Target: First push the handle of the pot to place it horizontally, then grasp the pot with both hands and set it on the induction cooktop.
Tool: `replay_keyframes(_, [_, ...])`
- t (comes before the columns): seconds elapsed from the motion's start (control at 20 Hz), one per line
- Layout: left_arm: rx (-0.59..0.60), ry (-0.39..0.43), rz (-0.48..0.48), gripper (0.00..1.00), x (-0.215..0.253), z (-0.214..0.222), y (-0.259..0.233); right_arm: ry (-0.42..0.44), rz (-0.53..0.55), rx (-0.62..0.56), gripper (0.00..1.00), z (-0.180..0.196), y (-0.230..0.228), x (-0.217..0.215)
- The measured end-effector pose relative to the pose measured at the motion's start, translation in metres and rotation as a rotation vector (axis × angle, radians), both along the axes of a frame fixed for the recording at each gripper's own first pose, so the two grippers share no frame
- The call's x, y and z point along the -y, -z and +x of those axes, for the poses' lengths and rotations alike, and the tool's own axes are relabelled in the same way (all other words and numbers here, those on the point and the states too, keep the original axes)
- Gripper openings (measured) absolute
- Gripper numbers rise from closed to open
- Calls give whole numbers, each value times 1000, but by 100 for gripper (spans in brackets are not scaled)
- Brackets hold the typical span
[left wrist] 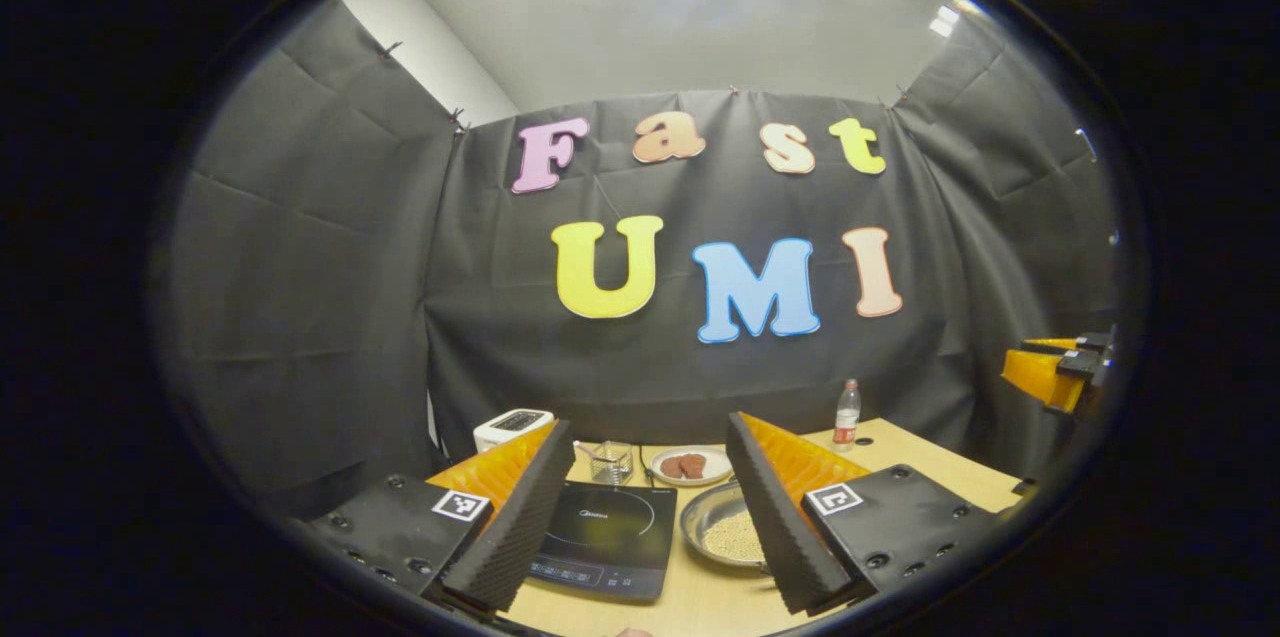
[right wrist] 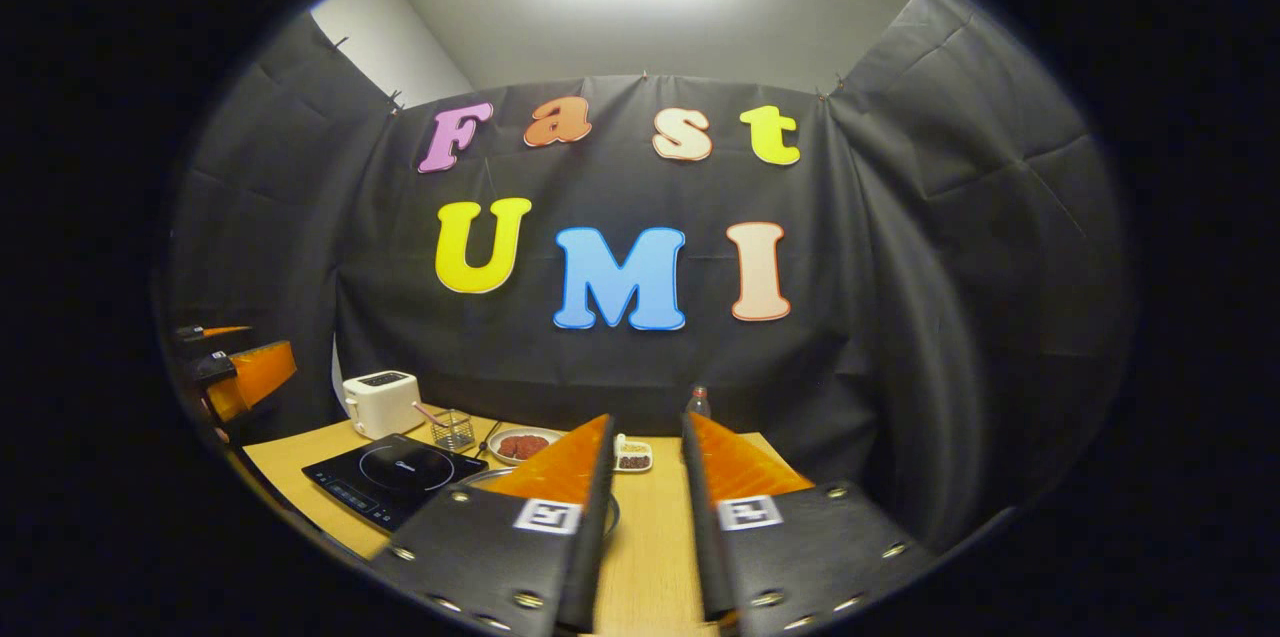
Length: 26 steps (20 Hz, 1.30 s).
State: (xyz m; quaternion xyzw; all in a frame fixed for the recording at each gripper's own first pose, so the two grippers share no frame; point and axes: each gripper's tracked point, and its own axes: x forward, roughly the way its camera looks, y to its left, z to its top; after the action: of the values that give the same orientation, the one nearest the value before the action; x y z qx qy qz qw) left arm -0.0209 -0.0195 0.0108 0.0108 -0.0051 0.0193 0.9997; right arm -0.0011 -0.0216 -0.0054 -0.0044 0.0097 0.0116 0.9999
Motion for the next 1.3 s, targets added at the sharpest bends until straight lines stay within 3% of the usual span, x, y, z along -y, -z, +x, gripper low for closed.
replay_keyframes(0.05, [2,-5,3,97,1,-1,-2,-11,17,2,6,-4,-2,-1])
replay_keyframes(0.3, [7,-19,9,100,10,-2,-3,-10,27,3,6,4,-2,11])
replay_keyframes(0.35, [9,-24,11,100,12,-1,-4,-24,28,11,1,7,-3,8])
replay_keyframes(0.8, [13,-94,33,99,21,-4,-3,-113,55,-5,1,18,12,7])
replay_keyframes(1.3, [11,-153,37,99,-21,26,4,-234,58,-45,1,52,30,-56])
